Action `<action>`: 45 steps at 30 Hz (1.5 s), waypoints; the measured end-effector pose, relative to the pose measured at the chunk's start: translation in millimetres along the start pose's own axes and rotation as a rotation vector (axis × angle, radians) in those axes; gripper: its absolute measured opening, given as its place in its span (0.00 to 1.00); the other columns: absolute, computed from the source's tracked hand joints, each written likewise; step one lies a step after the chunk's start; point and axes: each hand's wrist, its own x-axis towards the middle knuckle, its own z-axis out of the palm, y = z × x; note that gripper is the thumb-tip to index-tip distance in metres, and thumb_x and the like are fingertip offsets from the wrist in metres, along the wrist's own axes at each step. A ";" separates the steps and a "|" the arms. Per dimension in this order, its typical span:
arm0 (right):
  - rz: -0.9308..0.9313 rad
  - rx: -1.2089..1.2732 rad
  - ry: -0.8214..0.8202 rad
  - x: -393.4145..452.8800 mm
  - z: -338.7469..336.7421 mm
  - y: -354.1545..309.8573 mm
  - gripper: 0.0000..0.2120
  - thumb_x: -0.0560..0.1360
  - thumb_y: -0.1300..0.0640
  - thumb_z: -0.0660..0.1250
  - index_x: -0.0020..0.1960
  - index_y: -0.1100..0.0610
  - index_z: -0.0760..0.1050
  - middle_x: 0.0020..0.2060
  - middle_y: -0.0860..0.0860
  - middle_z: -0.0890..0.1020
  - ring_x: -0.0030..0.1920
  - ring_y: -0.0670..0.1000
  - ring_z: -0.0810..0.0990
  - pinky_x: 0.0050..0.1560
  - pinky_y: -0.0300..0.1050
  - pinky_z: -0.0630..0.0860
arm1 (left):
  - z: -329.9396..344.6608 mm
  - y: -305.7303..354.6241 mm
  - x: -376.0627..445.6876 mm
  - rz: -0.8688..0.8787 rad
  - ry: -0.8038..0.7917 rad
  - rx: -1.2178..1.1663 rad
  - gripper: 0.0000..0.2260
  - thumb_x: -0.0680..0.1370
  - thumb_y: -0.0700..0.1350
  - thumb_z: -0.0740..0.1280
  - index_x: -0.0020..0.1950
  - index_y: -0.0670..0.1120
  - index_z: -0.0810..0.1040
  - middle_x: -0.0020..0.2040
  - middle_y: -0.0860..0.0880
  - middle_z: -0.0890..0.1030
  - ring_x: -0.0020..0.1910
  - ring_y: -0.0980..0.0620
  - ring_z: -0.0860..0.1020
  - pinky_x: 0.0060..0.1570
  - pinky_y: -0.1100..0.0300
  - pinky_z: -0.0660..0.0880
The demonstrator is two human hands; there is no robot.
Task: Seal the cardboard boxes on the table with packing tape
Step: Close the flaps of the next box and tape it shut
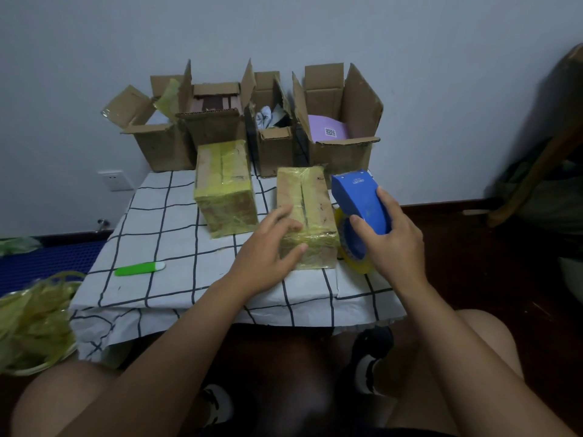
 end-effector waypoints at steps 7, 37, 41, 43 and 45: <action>-0.012 0.001 0.000 -1.3 1.9 0.8 0.34 0.74 0.38 0.68 0.77 0.42 0.62 0.59 0.47 0.74 0.58 0.50 0.74 0.58 0.52 0.76 | 10.2 -9.5 4.6 0.111 0.230 0.140 0.15 0.79 0.51 0.62 0.51 0.41 0.83 0.53 0.46 0.81 0.56 0.49 0.73 0.56 0.60 0.70; -0.029 -0.004 0.007 -2.0 3.9 2.5 0.34 0.74 0.38 0.68 0.76 0.41 0.62 0.55 0.44 0.72 0.57 0.50 0.74 0.58 0.53 0.76 | 30.7 15.6 -24.7 -0.437 0.444 -0.387 0.11 0.77 0.46 0.71 0.51 0.58 0.70 0.53 0.61 0.79 0.52 0.64 0.79 0.48 0.67 0.76; -0.022 -0.008 0.005 -1.5 3.6 4.5 0.33 0.74 0.38 0.69 0.76 0.41 0.62 0.54 0.46 0.73 0.56 0.52 0.75 0.57 0.53 0.76 | 45.5 20.5 -28.9 -0.501 0.581 -0.452 0.06 0.78 0.44 0.70 0.45 0.52 0.75 0.50 0.57 0.82 0.49 0.58 0.82 0.49 0.60 0.79; -0.022 -0.007 0.008 -1.7 3.6 5.2 0.33 0.74 0.38 0.69 0.76 0.41 0.62 0.54 0.46 0.73 0.56 0.52 0.75 0.57 0.54 0.76 | 49.3 22.9 -29.2 -0.526 0.614 -0.456 0.03 0.78 0.44 0.70 0.45 0.49 0.78 0.48 0.56 0.83 0.47 0.60 0.82 0.49 0.60 0.80; -0.024 -0.004 0.009 -1.3 4.0 5.2 0.34 0.74 0.38 0.68 0.76 0.41 0.62 0.54 0.45 0.72 0.56 0.51 0.75 0.57 0.54 0.76 | 51.1 24.4 -29.5 -0.536 0.629 -0.457 0.02 0.78 0.44 0.70 0.46 0.50 0.78 0.47 0.57 0.83 0.47 0.62 0.82 0.49 0.62 0.79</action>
